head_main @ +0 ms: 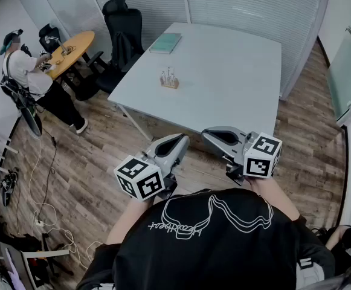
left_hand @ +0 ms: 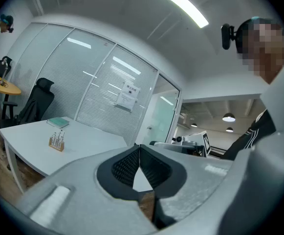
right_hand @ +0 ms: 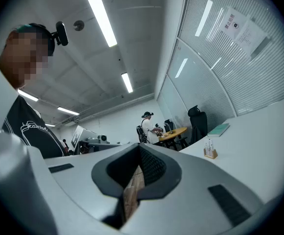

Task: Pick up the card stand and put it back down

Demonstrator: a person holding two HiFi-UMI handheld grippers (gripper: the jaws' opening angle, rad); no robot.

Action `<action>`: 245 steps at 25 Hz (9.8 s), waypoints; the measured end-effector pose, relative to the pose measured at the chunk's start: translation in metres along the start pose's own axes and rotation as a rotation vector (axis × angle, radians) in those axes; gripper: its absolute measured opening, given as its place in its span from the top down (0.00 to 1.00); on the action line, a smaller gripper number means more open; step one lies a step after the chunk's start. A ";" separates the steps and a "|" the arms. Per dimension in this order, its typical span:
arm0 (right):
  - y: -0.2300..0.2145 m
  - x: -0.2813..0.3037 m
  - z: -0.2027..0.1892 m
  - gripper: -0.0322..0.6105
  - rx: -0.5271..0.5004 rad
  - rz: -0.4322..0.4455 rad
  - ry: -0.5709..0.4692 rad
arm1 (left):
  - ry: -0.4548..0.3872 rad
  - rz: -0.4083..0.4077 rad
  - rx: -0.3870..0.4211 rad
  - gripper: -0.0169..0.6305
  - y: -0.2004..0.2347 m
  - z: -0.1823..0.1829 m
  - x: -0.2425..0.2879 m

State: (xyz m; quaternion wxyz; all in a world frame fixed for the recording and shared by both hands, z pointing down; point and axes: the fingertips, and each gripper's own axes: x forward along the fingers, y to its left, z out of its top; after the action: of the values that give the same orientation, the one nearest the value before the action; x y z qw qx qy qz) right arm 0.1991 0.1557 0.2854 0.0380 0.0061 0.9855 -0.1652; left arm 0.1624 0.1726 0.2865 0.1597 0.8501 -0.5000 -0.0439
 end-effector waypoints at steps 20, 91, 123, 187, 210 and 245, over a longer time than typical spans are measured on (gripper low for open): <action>-0.017 0.020 -0.010 0.94 0.009 0.023 0.028 | -0.026 0.048 -0.036 0.95 0.027 -0.006 -0.001; -0.471 0.252 -0.140 0.75 0.317 -0.639 0.290 | 0.555 -0.080 -0.030 0.81 0.555 -0.080 0.218; -0.498 0.267 -0.166 0.77 0.214 -0.663 0.440 | 0.569 -0.050 -0.009 0.82 0.566 -0.096 0.235; -0.260 0.180 -0.022 0.79 0.008 -0.599 0.216 | 0.348 0.028 0.025 0.83 0.334 0.035 0.106; -0.369 0.238 -0.046 0.79 0.025 -0.698 0.286 | 0.441 -0.046 0.060 0.83 0.449 0.020 0.170; -0.498 0.264 -0.163 0.80 0.093 -0.791 0.494 | 0.614 -0.103 0.164 0.84 0.566 -0.096 0.240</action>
State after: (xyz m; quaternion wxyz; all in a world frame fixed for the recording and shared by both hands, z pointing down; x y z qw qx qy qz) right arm -0.0884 -0.2617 0.5807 -0.2638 -0.3292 0.8833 -0.2047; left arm -0.1688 -0.2668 0.5761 0.2317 0.8578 -0.3866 0.2471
